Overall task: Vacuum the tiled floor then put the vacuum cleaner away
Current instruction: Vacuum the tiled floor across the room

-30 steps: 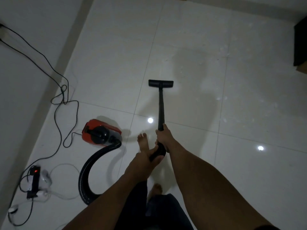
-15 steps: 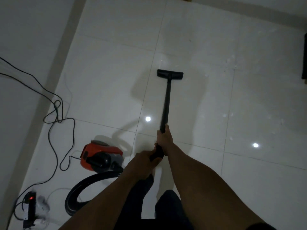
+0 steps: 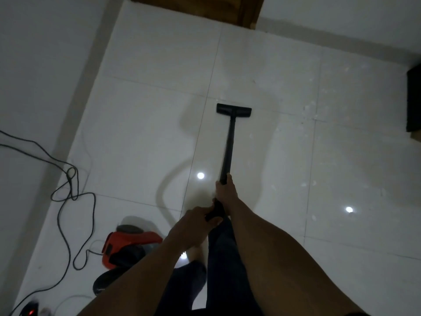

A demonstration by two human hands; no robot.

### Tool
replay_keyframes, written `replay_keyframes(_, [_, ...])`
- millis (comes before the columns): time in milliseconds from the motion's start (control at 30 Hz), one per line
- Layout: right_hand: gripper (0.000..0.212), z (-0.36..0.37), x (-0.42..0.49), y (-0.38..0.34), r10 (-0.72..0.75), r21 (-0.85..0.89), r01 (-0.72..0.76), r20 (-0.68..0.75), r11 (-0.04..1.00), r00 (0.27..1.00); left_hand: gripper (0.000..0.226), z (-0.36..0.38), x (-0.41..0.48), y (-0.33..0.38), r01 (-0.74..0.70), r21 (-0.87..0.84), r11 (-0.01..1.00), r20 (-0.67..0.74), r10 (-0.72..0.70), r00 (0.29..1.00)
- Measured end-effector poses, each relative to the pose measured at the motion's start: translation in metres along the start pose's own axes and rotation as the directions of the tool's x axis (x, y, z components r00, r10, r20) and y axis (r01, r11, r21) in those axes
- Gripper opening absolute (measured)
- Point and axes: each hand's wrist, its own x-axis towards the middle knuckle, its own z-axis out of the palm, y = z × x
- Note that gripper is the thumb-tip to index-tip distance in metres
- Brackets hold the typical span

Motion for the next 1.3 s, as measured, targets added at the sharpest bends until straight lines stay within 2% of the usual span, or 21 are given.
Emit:
replay_keyframes(67, [0.065,-0.006,0.015,-0.02,-0.046,0.019,0.046,-0.022,0.999,0.999,0.044,-0.012,0.017,0.017,0.031,0.007,0.999,0.0,-0.031,1.0])
replay_keyframes(200, [0.063,-0.019,0.044,-0.065,0.002,0.112,0.0,-0.021,0.994,1.0,0.044,-0.036,0.059,0.051,0.071,-0.026,0.997,0.028,-0.07,0.997])
replay_keyframes(367, [0.064,-0.054,0.109,-0.132,0.012,0.052,-0.013,0.012,0.999,1.0,0.039,-0.064,0.128,0.108,0.092,-0.057,0.994,0.019,-0.091,0.996])
replay_keyframes(600, [0.068,-0.114,0.181,-0.22,-0.003,-0.032,0.004,0.029,0.999,1.0,0.045,-0.09,0.216,0.194,0.081,-0.049,0.995,-0.002,-0.082,0.997])
replay_keyframes(800, [0.068,-0.144,0.246,-0.292,-0.014,0.015,0.013,0.052,1.0,0.999,0.049,-0.118,0.293,0.248,0.083,-0.006,0.997,-0.019,-0.083,0.996])
replay_keyframes(933, [0.066,-0.151,0.288,-0.338,-0.044,-0.018,0.045,0.034,0.999,0.998,0.051,-0.138,0.34,0.271,0.053,-0.009,0.999,-0.07,-0.054,0.996])
replay_keyframes(1167, [0.063,-0.154,0.343,-0.406,-0.026,0.11,0.023,0.028,0.994,0.999,0.049,-0.179,0.403,0.298,-0.039,0.003,0.999,-0.136,0.039,0.99])
replay_keyframes(1300, [0.062,-0.149,0.35,-0.423,-0.044,0.115,0.044,0.002,0.992,0.999,0.047,-0.192,0.414,0.301,-0.054,-0.001,0.999,-0.177,0.053,0.983])
